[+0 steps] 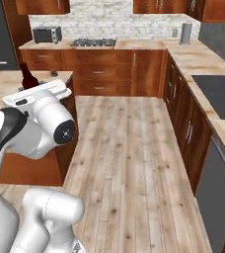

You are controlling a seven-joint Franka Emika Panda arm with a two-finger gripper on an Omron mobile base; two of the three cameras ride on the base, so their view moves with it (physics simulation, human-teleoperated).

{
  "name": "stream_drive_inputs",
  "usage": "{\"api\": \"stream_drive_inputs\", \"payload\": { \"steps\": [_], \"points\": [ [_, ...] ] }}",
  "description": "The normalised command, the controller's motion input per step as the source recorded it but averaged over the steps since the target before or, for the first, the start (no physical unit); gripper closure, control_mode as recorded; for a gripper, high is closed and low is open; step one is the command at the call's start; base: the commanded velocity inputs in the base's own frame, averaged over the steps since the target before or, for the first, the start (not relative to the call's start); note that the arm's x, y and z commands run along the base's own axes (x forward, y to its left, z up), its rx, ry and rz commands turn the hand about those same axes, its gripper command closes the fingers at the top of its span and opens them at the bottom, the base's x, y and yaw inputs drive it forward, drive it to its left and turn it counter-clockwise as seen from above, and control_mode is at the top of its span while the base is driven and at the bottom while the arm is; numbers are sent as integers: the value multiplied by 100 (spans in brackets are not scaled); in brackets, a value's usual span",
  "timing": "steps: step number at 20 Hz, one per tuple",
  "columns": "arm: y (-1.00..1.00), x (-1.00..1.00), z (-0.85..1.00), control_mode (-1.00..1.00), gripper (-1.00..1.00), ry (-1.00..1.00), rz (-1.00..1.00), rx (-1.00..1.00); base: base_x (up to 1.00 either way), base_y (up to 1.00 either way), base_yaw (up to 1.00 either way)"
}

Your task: Open the cabinet directly in front. Then move the beer and the cup to the dining counter with the candle on it.

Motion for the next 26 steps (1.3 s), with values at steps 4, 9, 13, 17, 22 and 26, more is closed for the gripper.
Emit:
{"api": "stream_drive_inputs", "payload": {
  "steps": [4, 9, 13, 17, 22, 26],
  "points": [
    [0, 0, 0, 100, 100, 0, 0, 0, 3, 51, 7],
    [0, 0, 0, 100, 100, 0, 0, 0, 18, 100, 0],
    [0, 0, 0, 100, 100, 0, 0, 0, -36, 100, 8],
    [0, 0, 0, 100, 100, 0, 0, 0, -40, 100, 23],
    [0, 0, 0, 100, 100, 0, 0, 0, -60, 100, 42],
    [0, 0, 0, 100, 100, 0, 0, 0, -20, 100, 40]
  ]
}}
